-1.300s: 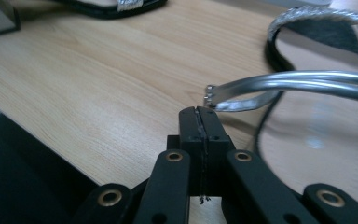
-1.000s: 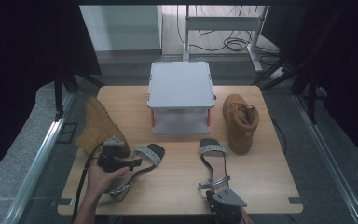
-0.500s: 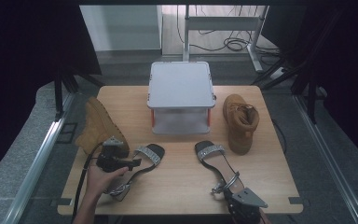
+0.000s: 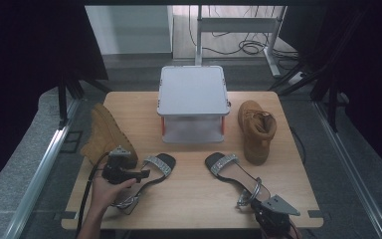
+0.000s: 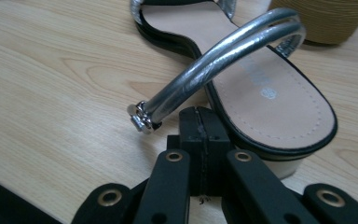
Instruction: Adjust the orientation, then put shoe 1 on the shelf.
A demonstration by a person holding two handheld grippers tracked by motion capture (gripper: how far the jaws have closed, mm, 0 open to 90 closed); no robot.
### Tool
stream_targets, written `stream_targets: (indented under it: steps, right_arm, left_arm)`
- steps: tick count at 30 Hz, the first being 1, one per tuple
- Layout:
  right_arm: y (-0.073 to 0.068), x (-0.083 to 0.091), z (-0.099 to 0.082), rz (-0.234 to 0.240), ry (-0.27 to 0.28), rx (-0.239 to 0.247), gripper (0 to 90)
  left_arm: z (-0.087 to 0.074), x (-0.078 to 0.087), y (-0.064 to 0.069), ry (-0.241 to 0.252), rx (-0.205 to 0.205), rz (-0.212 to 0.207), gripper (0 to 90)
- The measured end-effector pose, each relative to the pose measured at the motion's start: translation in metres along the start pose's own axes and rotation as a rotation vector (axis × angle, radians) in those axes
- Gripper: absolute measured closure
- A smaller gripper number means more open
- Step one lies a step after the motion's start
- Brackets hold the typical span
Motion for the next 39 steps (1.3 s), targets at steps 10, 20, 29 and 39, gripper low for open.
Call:
stream_targets:
  steps: [10, 20, 29, 39]
  right_arm:
    - [-0.014, 0.013, 0.004, 0.080, 0.065, 0.007, 86.9]
    - [-0.025, 0.037, 0.041, 0.219, 0.203, 0.027, 68.0]
    - [-0.004, 0.017, 0.082, 0.258, 0.120, 0.121, 40.7]
    - [0.017, -0.010, 0.105, 0.281, 0.058, 0.147, 34.0]
  left_arm:
    - [0.001, 0.007, 0.004, 0.017, -0.016, 0.007, 30.5]
    - [0.004, 0.019, 0.013, 0.045, -0.027, -0.019, 30.4]
    - [0.006, 0.028, 0.011, 0.054, -0.034, 0.029, 30.3]
    - [0.001, 0.023, 0.008, 0.013, -0.051, 0.048, 30.5]
Point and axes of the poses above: each handheld gripper's, and its own axes: x roughly backward along the jaws, z roughly out of its top, y roughly to its right, the point moved 10 cm from there along -x, roughly forward along the jaws, and after that the axes turned 2 degrees about z, right-handed, at the moved point
